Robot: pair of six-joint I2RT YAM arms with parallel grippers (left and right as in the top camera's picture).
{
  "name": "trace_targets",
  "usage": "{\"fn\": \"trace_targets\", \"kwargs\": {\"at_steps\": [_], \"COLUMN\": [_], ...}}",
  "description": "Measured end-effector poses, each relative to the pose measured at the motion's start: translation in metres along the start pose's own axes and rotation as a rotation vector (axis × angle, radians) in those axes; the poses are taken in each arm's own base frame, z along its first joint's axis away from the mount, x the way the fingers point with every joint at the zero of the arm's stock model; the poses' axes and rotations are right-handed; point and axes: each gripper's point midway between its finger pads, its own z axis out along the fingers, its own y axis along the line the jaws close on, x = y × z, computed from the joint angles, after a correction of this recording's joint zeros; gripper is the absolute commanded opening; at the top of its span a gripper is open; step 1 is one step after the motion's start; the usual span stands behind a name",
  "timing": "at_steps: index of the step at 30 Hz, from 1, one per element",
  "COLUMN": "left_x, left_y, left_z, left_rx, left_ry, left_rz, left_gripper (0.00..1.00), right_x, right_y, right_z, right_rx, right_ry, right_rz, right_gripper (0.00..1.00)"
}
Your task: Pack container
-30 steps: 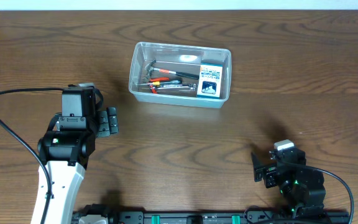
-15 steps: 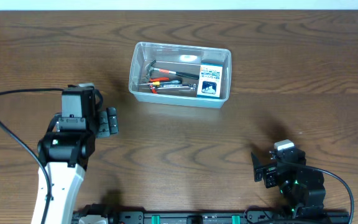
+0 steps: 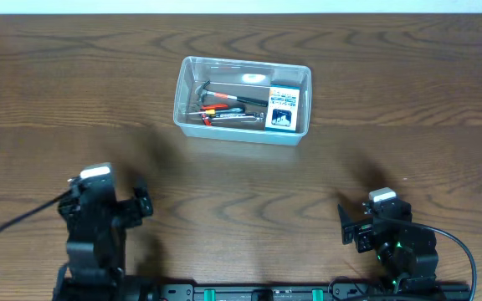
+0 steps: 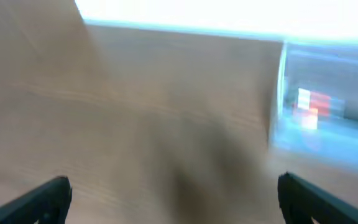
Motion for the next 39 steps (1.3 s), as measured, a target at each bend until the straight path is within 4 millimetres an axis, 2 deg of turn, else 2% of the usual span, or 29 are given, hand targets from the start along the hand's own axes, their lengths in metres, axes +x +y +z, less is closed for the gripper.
{"fn": "trace_targets", "kwargs": {"at_steps": [5, 8, 11, 16, 19, 26, 32, 39], "left_x": [-0.055, -0.064, -0.047, 0.017, 0.035, 0.034, 0.056, 0.055], "left_y": [0.008, 0.011, 0.009, 0.003, 0.002, 0.002, 0.001, 0.001], "left_z": [-0.020, -0.024, -0.010, 0.030, 0.039, 0.039, 0.049, 0.049], "left_rx": [-0.013, -0.018, -0.020, -0.031, -0.032, -0.029, -0.034, -0.034], "left_ry": [-0.298, -0.397, -0.408, -0.310, -0.302, -0.328, -0.279, -0.280], "left_rz": [-0.100, -0.136, -0.135, -0.097, -0.093, -0.102, -0.084, -0.085], "left_gripper": [0.98, 0.98, 0.98, 0.98, 0.98, 0.98, 0.98, 0.98], "right_x": [0.000, 0.000, 0.000, 0.000, 0.000, 0.000, 0.000, 0.000], "right_y": [0.000, 0.000, 0.000, 0.000, 0.000, 0.000, 0.000, 0.000], "right_z": [0.000, 0.000, 0.000, 0.000, 0.000, 0.000, 0.000, 0.000], "right_rx": [0.000, 0.000, 0.000, 0.000, 0.000, 0.000, -0.001, 0.000], "right_ry": [0.001, 0.000, 0.000, 0.000, 0.000, 0.000, 0.001, -0.001], "right_rz": [0.000, 0.000, 0.000, 0.000, 0.000, 0.000, 0.000, 0.000], "right_gripper": [0.99, 0.99, 0.99, 0.99, 0.99, 0.99, 0.99, 0.99]}}
